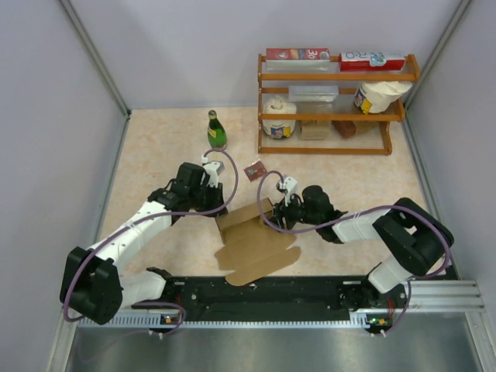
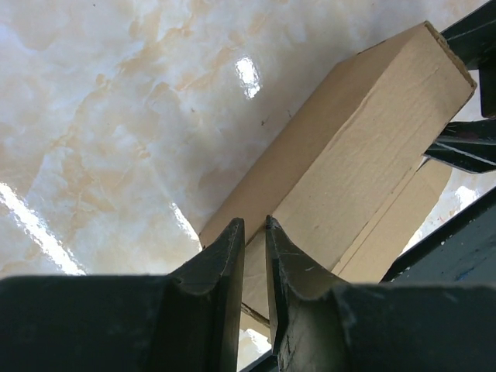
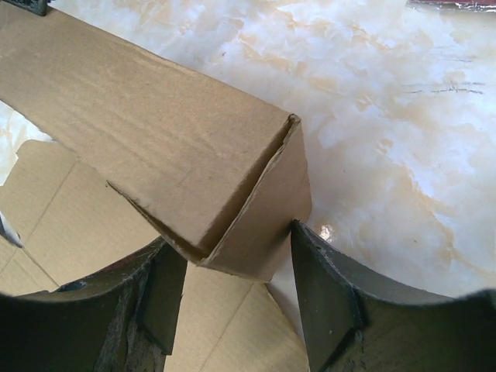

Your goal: Fold the paper box

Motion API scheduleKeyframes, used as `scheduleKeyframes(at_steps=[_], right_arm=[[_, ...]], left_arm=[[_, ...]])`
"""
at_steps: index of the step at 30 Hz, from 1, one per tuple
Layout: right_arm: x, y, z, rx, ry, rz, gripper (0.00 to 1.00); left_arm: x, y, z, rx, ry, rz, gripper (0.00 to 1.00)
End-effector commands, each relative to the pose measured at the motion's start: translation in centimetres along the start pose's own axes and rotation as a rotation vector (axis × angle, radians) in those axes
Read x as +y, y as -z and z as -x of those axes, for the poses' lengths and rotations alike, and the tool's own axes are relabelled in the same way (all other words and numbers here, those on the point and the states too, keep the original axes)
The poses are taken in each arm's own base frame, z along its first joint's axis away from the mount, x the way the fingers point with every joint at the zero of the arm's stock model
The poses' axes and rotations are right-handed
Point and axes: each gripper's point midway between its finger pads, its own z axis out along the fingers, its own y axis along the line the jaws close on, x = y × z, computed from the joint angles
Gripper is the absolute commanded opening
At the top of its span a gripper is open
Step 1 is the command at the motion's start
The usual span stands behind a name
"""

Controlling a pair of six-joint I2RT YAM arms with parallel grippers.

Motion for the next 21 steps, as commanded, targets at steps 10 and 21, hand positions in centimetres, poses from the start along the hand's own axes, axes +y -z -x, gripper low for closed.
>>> scheduleKeyframes(at_steps=[10, 21], right_arm=[[0.7, -1.6, 1.2, -0.073, 0.017, 0.035, 0.48], [0.2, -2.3, 2.2, -0.137, 0.038, 0.0, 0.41]], left_arm=[[-1.8, -0.3, 0.2, 0.008, 0.003, -0.116, 0.21], [-2.3, -0.8, -0.2, 0.033, 0.003, -0.152, 0.19]])
